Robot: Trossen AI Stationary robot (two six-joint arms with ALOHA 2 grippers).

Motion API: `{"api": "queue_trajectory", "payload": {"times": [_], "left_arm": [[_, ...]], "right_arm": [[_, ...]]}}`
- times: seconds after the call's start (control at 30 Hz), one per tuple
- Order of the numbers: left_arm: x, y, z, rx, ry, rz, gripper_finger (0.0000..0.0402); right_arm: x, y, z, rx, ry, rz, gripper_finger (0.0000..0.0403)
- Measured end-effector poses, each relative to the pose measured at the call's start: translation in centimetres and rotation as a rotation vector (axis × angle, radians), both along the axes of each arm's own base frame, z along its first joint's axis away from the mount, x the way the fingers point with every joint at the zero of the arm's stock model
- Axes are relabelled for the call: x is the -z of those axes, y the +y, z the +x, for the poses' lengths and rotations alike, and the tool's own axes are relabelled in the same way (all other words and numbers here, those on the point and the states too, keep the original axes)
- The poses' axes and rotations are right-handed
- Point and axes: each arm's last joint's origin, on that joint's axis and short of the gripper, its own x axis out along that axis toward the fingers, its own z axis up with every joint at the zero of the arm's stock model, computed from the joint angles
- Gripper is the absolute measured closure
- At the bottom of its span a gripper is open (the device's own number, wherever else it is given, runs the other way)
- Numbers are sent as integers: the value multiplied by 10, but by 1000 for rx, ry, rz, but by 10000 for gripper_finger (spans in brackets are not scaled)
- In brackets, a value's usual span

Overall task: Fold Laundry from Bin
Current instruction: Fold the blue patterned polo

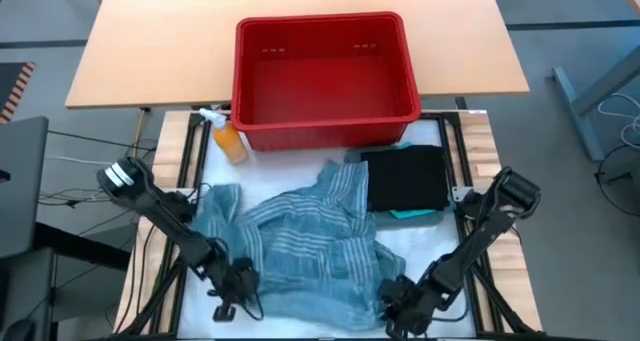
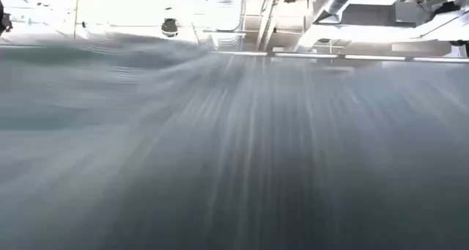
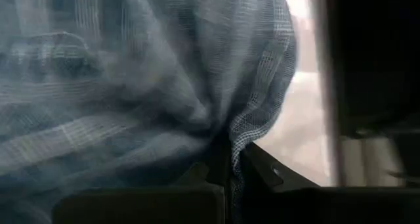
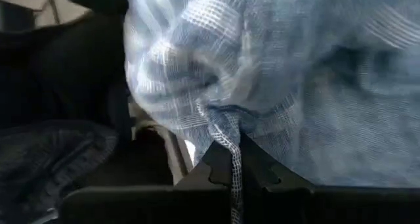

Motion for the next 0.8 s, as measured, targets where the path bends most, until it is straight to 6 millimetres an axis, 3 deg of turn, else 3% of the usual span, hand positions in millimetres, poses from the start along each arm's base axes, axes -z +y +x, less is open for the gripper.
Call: {"api": "queue_trajectory", "payload": {"times": [0.2,0.4,0.6,0.7,0.8], "left_arm": [[3,-10,12,69,93,-47,344],[-25,11,12,13,136,103,276],[-70,32,6,-19,-43,197,262],[-83,44,-2,-27,-46,214,262],[-88,62,-10,-91,-39,344,262]], "right_arm": [[6,5,7,-30,48,76,372],[-10,3,-2,-27,59,94,372],[-19,-3,-13,-16,103,61,372],[-19,-3,-14,-4,114,66,372],[-18,-3,-16,8,140,67,370]]}}
